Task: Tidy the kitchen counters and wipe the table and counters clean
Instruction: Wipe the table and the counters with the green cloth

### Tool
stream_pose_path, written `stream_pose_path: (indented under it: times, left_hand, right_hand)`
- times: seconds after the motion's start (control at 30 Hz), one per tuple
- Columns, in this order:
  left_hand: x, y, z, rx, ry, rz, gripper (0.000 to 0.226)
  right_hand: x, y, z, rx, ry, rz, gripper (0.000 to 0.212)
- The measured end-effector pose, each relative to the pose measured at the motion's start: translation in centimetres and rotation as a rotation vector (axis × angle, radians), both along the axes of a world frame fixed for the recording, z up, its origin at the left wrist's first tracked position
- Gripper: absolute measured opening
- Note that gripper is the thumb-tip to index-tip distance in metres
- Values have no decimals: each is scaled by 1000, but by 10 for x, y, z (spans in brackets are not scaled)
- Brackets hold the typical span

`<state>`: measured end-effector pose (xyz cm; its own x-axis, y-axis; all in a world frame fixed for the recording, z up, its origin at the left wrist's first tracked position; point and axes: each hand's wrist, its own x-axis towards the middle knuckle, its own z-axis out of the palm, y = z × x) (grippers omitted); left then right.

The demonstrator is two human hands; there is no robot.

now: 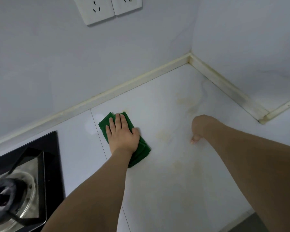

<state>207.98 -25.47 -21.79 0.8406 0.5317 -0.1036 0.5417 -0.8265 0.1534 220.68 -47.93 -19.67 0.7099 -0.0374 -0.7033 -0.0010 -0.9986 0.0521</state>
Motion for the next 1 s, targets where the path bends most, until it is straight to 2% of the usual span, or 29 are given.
stream_pose_path:
  times: [0.03, 0.1, 0.17, 0.4, 0.53, 0.7, 1.0]
  left_hand:
    - [2, 1, 0, 0, -3, -2, 70]
    - [6, 7, 0, -6, -6, 3, 70]
    - [13, 14, 0, -5, -11, 2, 70]
    - [47, 47, 0, 12, 4, -27, 71]
    - [65, 64, 1, 21, 10, -31, 72]
    - [72, 68, 0, 26, 25, -37, 72]
    - [78, 55, 2, 34, 59, -72, 71]
  right_hand:
    - [0, 0, 2, -35, 23, -13, 52]
    - [-2, 3, -2, -88, 48, -48, 97]
    - [6, 4, -18, -76, 38, -72, 107]
    - [-6, 3, 6, -32, -82, -44, 66]
    - [-10, 2, 14, -72, -58, 16, 70]
    - [-14, 2, 31, -33, -106, 54, 60]
    - [-24, -7, 30, 34, -149, 6, 68]
